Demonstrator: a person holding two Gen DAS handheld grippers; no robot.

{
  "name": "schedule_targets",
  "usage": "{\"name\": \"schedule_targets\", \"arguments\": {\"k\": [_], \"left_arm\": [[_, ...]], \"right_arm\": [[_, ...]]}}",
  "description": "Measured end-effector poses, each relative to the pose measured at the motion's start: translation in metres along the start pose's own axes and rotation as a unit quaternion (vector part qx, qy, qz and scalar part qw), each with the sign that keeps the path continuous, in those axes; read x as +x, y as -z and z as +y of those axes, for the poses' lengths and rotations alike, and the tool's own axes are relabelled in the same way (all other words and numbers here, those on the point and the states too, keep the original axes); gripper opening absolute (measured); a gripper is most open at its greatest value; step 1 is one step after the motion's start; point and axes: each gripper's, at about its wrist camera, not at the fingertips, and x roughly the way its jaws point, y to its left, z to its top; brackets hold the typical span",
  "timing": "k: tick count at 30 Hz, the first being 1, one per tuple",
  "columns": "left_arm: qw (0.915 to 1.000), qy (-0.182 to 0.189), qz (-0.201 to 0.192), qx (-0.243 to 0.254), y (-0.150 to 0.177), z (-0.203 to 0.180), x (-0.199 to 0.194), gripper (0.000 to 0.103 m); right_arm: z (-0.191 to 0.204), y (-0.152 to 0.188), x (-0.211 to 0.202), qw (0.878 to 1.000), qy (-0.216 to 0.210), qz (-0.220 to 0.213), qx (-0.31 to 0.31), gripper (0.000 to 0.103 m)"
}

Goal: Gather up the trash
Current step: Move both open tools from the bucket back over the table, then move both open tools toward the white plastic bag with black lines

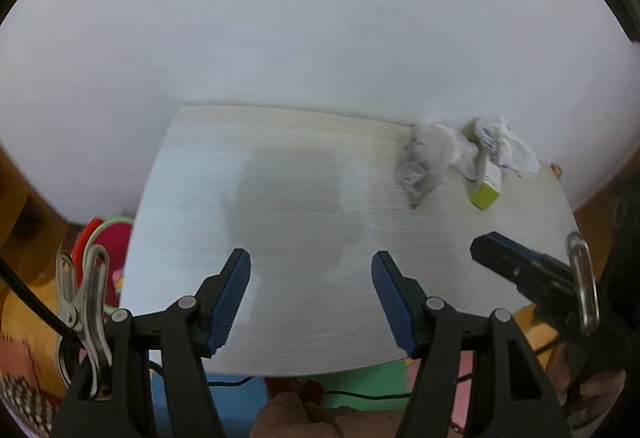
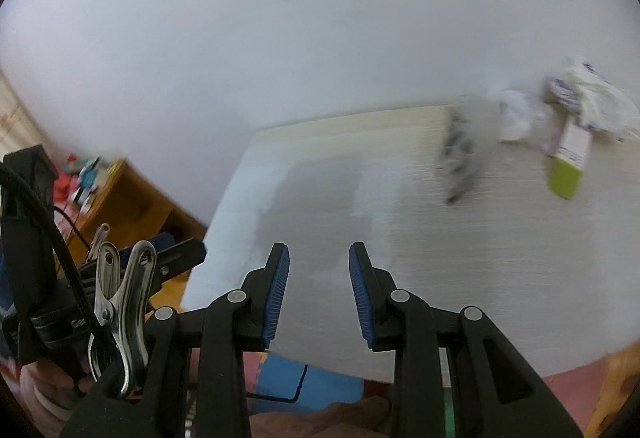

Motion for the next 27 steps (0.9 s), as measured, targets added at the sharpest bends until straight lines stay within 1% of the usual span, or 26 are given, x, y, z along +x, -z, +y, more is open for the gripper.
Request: {"name": "schedule_targets", "arguments": {"k": [3, 7, 12, 16, 22, 27], "left_arm": [[0.9998, 0.011, 0.004, 0.014, -0.008, -0.010, 0.009, 0.066], [0.9990, 0.025, 0.019, 0.033, -0.017, -0.029, 0.023, 0.066], [0.9980, 0.039, 0.026, 0.043, -0.029, -0.059, 0.039, 0.066], [0.9983, 0.044, 0.024, 0.030, -0.041, -0.084, 0.059, 0.066], [0.9980, 0.049, 0.034, 0.018, -0.059, -0.119, 0.098, 0.066], [0.9983, 0.034, 0.042, 0.023, -0.071, -0.142, 0.133, 0.066]], "right_arm": [[-0.013, -0.004, -0.002, 0.999, 0.021, -0.014, 0.021, 0.032], [-0.036, -0.009, -0.011, 0.998, 0.044, -0.029, 0.047, 0.032], [-0.071, -0.013, -0.019, 0.995, 0.062, -0.032, 0.074, 0.032], [-0.095, -0.017, -0.019, 0.995, 0.064, -0.022, 0.078, 0.032], [-0.124, -0.028, -0.016, 0.995, 0.059, -0.007, 0.077, 0.032], [-0.148, -0.034, -0.009, 0.996, 0.054, 0.010, 0.071, 0.033]]}}
